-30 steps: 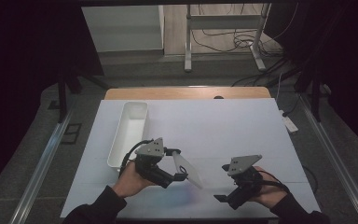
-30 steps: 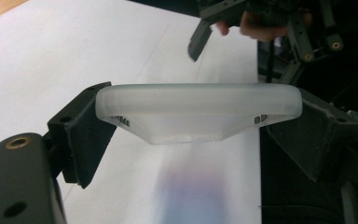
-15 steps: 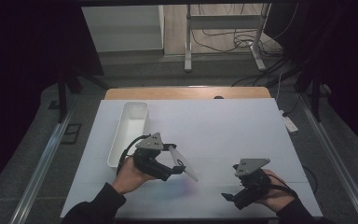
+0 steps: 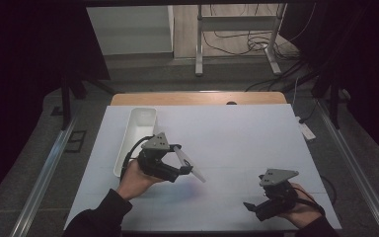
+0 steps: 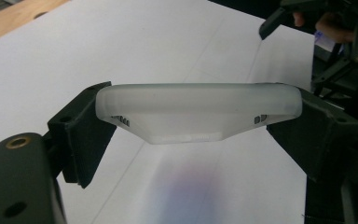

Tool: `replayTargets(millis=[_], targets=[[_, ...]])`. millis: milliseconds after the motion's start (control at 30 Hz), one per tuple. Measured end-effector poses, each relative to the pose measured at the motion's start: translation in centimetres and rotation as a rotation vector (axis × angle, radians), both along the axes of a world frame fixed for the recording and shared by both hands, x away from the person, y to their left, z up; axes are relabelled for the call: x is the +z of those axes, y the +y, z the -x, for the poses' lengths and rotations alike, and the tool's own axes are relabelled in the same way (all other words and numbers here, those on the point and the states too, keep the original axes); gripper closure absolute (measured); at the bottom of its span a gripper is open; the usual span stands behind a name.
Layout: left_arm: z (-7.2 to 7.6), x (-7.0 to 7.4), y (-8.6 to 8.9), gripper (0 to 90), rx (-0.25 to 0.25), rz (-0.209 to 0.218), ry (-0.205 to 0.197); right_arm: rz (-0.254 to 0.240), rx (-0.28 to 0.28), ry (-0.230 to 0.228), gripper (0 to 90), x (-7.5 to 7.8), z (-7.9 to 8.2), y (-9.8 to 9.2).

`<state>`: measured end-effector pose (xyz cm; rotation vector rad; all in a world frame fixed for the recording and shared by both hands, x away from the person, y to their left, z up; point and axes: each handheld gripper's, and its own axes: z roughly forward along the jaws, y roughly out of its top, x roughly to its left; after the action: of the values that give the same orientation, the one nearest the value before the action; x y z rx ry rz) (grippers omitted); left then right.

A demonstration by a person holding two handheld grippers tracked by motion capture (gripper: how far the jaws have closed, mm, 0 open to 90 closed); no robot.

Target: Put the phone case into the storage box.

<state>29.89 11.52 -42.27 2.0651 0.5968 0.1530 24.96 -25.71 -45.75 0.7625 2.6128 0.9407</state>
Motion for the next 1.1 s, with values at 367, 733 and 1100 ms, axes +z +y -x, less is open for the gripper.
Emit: replayTargets(millis=[367,733,1100], targets=[[-1.0,0.5,0.9,17.0,0.071,-0.014,-0.004,-0.013,-0.134,-0.016,0.0,-0.2,0.6,-1.8],[-2.0,0.9,1.3,17.0,0.130,-0.053,-0.011,-0.045,-0.265,-0.031,0.0,0.1,1.2,-3.7],[-3.2,1.5,1.9,16.9,0.184,-0.081,0.005,-0.053,-0.337,-0.047,0.0,0.4,1.7,-5.0]])
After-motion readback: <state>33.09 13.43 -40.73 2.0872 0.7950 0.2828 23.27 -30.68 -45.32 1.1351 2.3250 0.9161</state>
